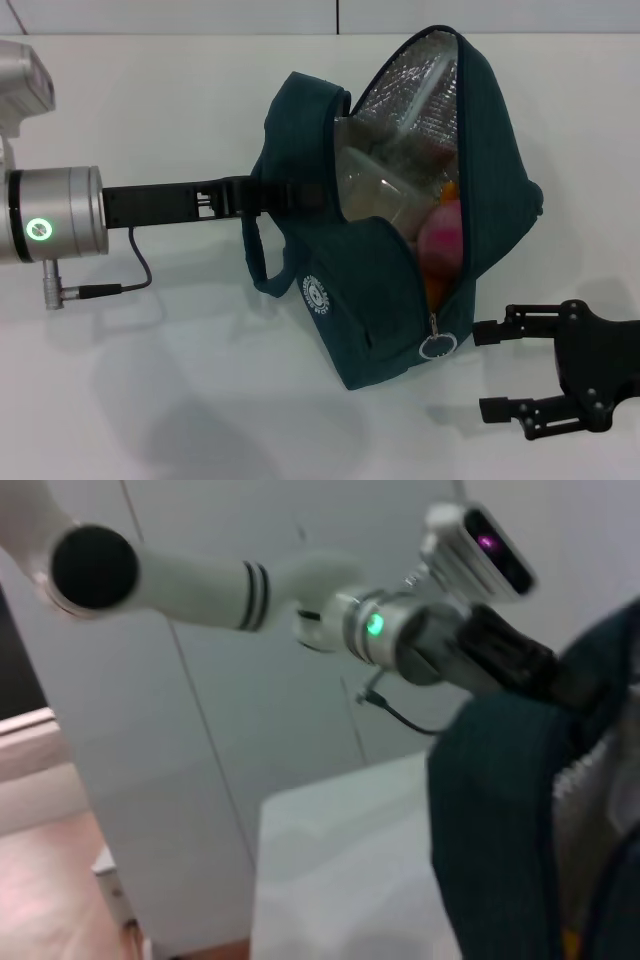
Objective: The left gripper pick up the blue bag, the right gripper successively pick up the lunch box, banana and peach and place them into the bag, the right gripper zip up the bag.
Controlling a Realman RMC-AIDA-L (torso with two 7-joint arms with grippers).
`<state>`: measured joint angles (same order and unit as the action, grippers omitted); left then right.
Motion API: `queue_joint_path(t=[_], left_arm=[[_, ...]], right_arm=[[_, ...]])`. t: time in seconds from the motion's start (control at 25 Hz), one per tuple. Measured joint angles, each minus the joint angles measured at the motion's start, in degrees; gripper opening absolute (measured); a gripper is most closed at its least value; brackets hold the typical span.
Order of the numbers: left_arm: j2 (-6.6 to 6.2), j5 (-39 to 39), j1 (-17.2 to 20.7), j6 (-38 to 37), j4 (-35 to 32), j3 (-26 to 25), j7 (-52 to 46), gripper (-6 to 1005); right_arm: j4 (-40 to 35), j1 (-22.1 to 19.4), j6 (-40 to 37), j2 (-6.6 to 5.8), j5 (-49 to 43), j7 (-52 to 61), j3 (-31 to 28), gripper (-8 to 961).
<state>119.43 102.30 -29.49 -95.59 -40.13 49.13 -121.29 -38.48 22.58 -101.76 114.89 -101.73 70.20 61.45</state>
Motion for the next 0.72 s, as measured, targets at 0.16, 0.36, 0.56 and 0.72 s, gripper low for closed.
queue_joint_path(t=[0.16,0.36,0.56,0.72], left_arm=[[0.0,0.0,0.0,0.0,0.0,0.0,0.0,49],[0.01,0.0,0.0,0.0,0.0,-0.1,0.0,49],[0.01,0.0,-0.4,0.0,0.0,-0.1,0.0,49],[0.01,0.0,-0.3,0.0,0.0,-0.1,0.0,49]], right_arm=[[1.1,0.2,2.1,0.11,-0.2,-0.1,-0.1,772],[2.2,0.5,3.7,0.03,-0.2,-0.1,-0.4,772],[4.8,1.2,5.7,0.45,-0.1,-1.6,0.6,771],[8.2,2.6,6.7,0.48,0.4,-4.0,0.8,770]])
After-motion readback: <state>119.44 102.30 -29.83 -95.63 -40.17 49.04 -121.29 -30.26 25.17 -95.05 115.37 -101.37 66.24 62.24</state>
